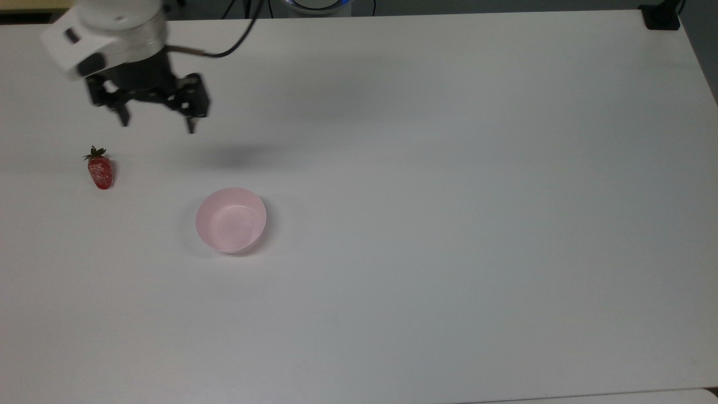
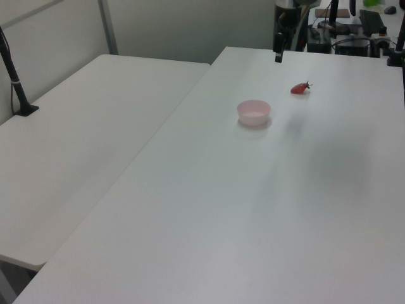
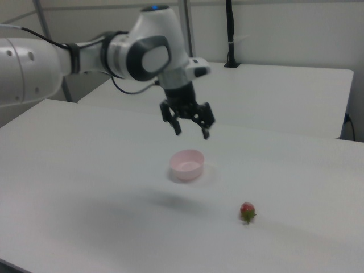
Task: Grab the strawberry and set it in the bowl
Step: 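Move the open gripper over the red strawberry and lower it, then close the gripper on the red strawberry and lift it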
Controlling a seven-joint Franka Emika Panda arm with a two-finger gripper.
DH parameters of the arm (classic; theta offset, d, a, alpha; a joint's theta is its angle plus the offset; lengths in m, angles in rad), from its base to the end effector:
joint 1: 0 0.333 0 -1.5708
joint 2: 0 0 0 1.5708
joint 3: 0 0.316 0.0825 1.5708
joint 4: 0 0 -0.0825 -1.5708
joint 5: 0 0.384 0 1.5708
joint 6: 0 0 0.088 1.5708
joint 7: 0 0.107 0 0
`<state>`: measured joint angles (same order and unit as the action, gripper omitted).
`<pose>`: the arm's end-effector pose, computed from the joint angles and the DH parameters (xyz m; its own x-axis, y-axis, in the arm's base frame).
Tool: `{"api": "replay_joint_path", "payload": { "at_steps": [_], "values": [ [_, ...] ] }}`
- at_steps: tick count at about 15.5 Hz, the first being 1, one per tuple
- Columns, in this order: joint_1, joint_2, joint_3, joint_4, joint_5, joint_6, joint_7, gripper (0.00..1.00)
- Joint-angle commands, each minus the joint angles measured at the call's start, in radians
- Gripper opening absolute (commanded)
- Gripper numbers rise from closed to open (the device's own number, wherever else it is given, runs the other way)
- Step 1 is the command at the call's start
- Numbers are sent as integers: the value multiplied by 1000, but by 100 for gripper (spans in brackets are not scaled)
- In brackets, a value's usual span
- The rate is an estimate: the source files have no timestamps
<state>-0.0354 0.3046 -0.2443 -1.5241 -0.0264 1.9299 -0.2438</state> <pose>0.6417 -0.1662 0.4993 0.9966 -0.0081 0.0816 -0.0180 -0.9925 0.1213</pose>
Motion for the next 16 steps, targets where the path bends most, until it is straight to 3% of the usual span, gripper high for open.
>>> {"api": "replay_joint_path", "payload": {
  "at_steps": [1, 3, 7, 11, 14, 16],
  "values": [
    [11, 69, -94, -21, 0, 46, -197, 100],
    [3, 117, -122, -30, 2, 70, -271, 100],
    [-73, 189, -127, -30, 34, 175, -331, 100],
    [-106, 246, -128, -30, 32, 228, -501, 90],
    [-106, 281, -128, -30, 31, 250, -531, 84],
    [-106, 297, -128, -31, 31, 259, -532, 75]
  ]
}}
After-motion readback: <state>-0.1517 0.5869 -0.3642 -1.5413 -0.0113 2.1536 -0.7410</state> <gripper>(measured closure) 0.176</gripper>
